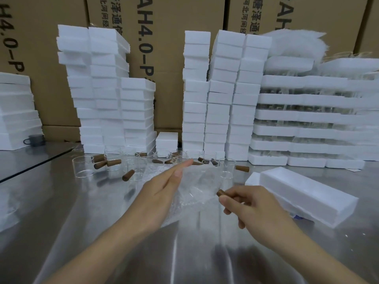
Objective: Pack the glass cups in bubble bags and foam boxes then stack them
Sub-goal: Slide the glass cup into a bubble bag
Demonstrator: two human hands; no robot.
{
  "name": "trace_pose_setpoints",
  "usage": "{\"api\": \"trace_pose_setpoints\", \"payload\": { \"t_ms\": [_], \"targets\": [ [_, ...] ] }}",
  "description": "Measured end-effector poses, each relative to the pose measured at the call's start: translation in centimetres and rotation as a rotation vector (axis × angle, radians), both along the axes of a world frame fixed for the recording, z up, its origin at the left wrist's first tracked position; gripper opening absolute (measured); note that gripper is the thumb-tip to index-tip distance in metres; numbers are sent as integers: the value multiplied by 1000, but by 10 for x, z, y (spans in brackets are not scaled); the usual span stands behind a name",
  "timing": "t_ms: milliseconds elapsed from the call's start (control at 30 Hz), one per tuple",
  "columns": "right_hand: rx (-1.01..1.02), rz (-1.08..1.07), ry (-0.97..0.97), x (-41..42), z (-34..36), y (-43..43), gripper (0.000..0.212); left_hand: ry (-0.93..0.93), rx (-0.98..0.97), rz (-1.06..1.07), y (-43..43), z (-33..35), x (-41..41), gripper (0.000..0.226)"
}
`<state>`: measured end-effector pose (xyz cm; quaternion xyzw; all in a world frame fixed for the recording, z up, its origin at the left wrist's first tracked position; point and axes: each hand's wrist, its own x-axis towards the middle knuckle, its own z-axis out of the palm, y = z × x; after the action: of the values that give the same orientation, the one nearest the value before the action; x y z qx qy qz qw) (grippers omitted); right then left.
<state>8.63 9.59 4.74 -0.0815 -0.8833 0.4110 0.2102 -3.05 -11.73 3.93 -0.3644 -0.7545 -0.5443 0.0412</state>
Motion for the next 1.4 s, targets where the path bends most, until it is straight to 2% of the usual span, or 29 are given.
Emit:
{"api": "trace_pose_setpoints", "payload": {
  "t_ms": [133,200,233,267,367,433,600,733,800,833,967,1033,1200,1300,1400],
  "targets": [
    [-491,155,-111,3,6,-2,25,-17,16,-13,4,-3,4,35],
    [-601,169,-112,3,7,-1,28,-17,21,-5,4,-3,4,32],
    [-593,145,-94,3,8,0,26,-17,27,-5,4,-3,3,33],
    [-518,96,-59,3,8,1,22,-18,33,-10,3,-3,2,36],
    [-32,-80,77,4,5,3,17,-21,43,-19,2,-4,2,41],
    [206,-110,95,6,2,0,16,-5,25,-13,3,-4,3,41],
    [518,-181,-36,10,-1,-6,21,28,3,5,2,-1,5,42],
    [654,-292,-16,12,-1,-3,27,44,4,-21,-1,0,3,41],
    [582,-253,-17,12,1,-2,26,43,-2,-31,-1,0,3,40],
    [473,-197,-25,11,2,-2,24,43,-6,-36,0,-1,3,40],
    [-268,103,-94,10,14,-3,23,54,-9,-58,2,0,7,39],
    [-441,168,-143,13,20,-3,26,45,10,-67,3,1,10,36],
    [-514,219,-163,14,21,-3,36,32,-32,-115,2,6,17,27],
    [-476,191,-141,13,18,-2,29,85,-33,-112,1,2,15,54],
    [-447,155,-104,11,14,-4,24,87,1,-83,4,-2,14,51]
  ]
}}
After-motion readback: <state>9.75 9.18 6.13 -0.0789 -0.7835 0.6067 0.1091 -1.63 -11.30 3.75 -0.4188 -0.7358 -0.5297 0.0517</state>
